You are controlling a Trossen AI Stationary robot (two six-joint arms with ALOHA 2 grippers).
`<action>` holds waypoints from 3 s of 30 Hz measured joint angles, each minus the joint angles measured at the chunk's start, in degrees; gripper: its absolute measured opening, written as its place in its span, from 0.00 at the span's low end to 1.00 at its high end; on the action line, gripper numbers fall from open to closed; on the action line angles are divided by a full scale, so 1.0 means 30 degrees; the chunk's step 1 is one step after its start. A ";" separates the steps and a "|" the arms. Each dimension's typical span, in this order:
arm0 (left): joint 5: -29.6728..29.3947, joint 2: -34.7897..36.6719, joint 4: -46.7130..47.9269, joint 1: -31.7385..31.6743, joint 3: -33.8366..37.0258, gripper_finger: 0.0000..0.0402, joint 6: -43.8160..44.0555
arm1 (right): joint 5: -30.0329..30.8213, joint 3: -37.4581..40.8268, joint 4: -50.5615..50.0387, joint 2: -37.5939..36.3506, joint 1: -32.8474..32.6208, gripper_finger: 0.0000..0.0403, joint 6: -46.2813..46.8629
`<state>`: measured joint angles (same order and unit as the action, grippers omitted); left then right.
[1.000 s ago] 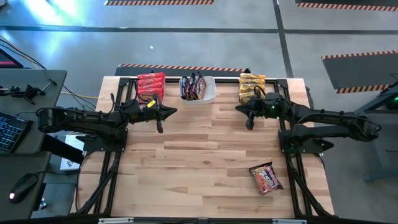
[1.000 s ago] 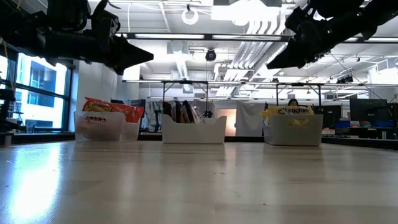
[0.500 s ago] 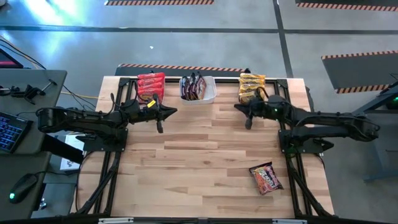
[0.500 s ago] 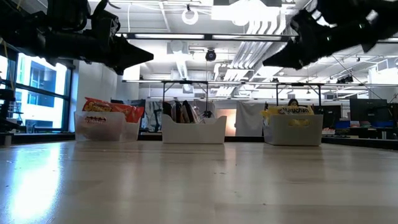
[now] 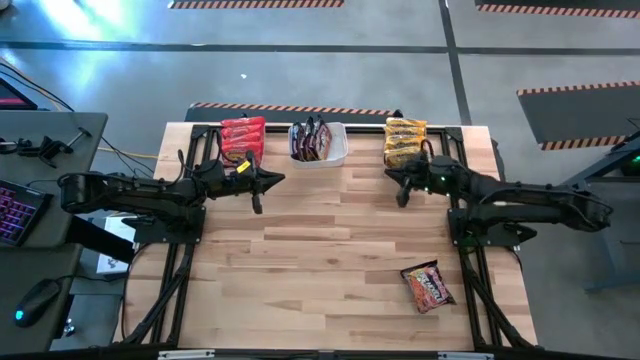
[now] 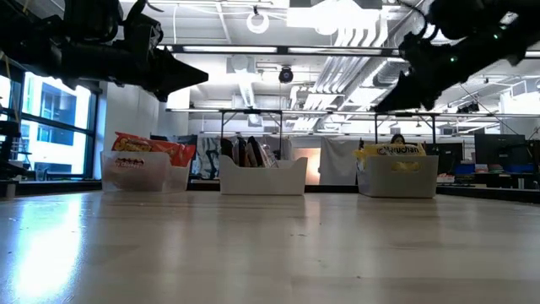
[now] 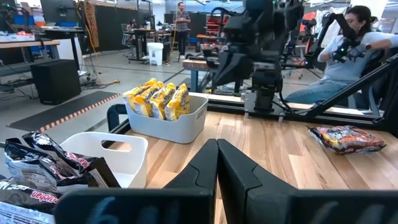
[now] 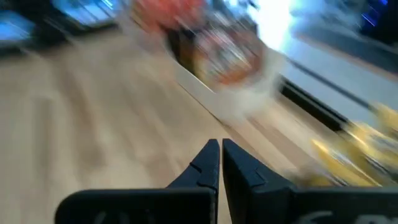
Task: Sort Maruchan noodles
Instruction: Put the black noodle pack into the white bin
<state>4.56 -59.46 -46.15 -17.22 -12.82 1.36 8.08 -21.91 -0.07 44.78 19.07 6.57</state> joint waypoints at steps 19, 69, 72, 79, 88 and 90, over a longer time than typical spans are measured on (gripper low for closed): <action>0.0000 0.0000 0.0000 -0.0006 0.0000 0.00 -0.0005 | -0.1789 -0.6192 -1.5660 0.3322 0.0417 0.00 0.2681; 0.0007 0.0000 -0.0007 -0.0004 0.0000 0.00 0.0741 | -0.2392 -0.4370 -1.0660 0.7059 -1.0728 0.00 1.5313; 0.0000 0.0000 -0.0012 -0.0003 0.0000 0.00 0.0826 | -0.2761 -0.5714 -1.0822 0.7052 -1.0199 0.00 1.3994; 0.0005 0.0000 -0.0007 -0.0006 0.0000 0.00 0.0833 | -0.6397 -0.6768 -1.5480 0.7045 -1.1560 0.00 1.7245; 0.0001 0.0000 -0.0007 -0.0006 0.0000 0.00 0.0840 | -0.9308 -0.3543 -1.5249 0.7110 -1.3937 0.00 2.1710; 0.0001 0.0000 -0.0013 -0.0006 0.0000 0.00 0.0840 | -0.9051 -0.2619 -1.3949 0.7112 -1.4002 0.00 2.1732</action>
<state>4.56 -59.46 -46.19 -17.23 -12.82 3.88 -19.07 -29.77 -41.92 66.11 -22.94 71.77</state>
